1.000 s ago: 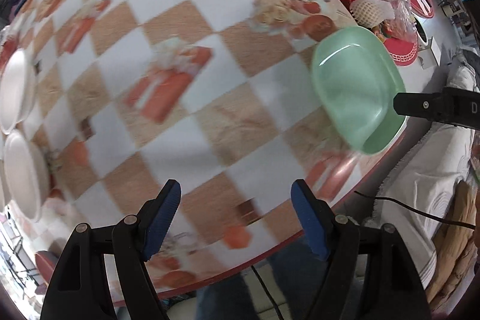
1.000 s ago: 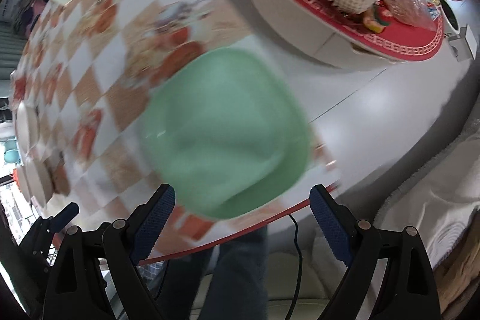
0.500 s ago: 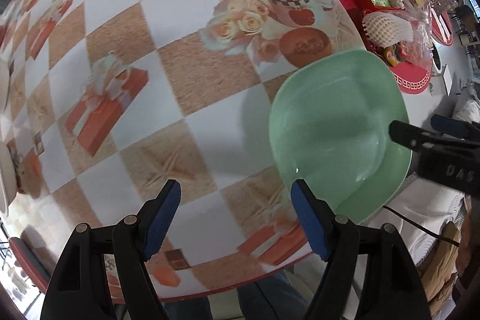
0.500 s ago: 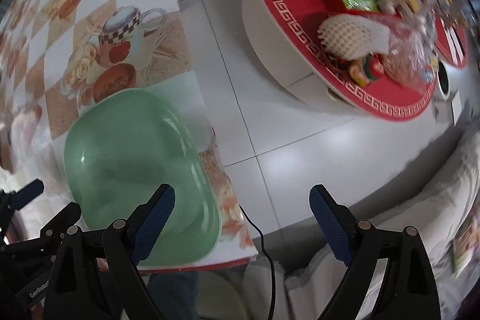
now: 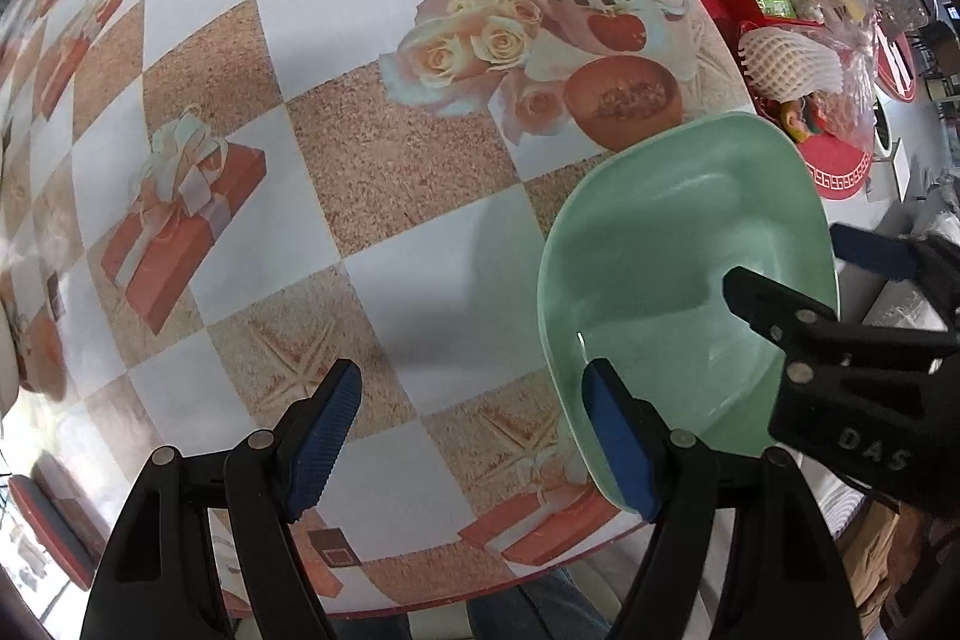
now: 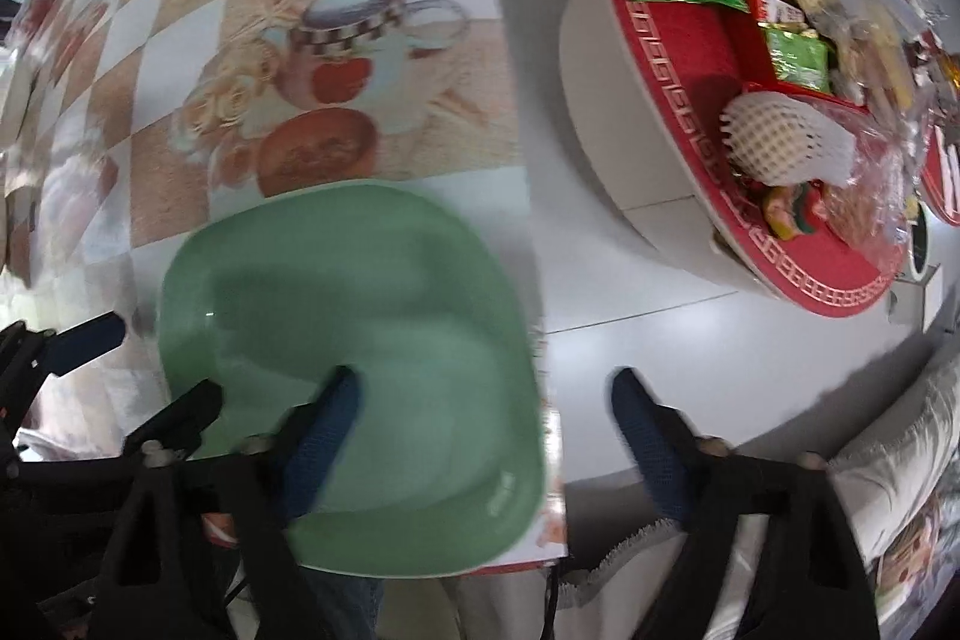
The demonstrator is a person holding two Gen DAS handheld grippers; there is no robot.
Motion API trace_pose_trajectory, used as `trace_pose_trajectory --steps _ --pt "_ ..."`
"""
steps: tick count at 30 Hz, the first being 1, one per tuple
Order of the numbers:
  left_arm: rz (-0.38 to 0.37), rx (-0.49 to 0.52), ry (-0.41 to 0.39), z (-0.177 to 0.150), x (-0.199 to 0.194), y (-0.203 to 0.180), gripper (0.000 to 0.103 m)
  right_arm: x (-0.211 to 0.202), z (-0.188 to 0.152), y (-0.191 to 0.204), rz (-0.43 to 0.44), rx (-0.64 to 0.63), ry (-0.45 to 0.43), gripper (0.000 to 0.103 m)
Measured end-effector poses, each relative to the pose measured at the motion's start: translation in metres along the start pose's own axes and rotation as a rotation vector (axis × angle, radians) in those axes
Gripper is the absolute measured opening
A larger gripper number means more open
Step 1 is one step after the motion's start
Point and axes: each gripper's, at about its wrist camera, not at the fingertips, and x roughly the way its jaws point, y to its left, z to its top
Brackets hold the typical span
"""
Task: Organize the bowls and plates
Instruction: 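Close both grippers on the rim of the green plate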
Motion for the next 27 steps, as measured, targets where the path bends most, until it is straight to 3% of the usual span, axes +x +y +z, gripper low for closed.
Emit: trace_pose_trajectory --steps 6,14,23,27 --pt "-0.006 0.019 -0.005 0.002 0.005 -0.002 0.079 0.001 -0.001 0.014 0.037 -0.005 0.011 0.054" --pt "0.009 0.046 -0.019 -0.012 0.002 0.016 0.079 0.002 -0.005 0.051 0.069 -0.024 0.025 0.053" --pt "0.052 0.08 -0.058 -0.029 0.0 0.049 0.079 0.0 -0.006 0.103 0.046 -0.109 0.023 0.053" --pt "0.066 0.115 -0.087 -0.044 -0.004 0.065 0.071 0.0 -0.01 0.133 0.039 -0.156 0.027 0.053"
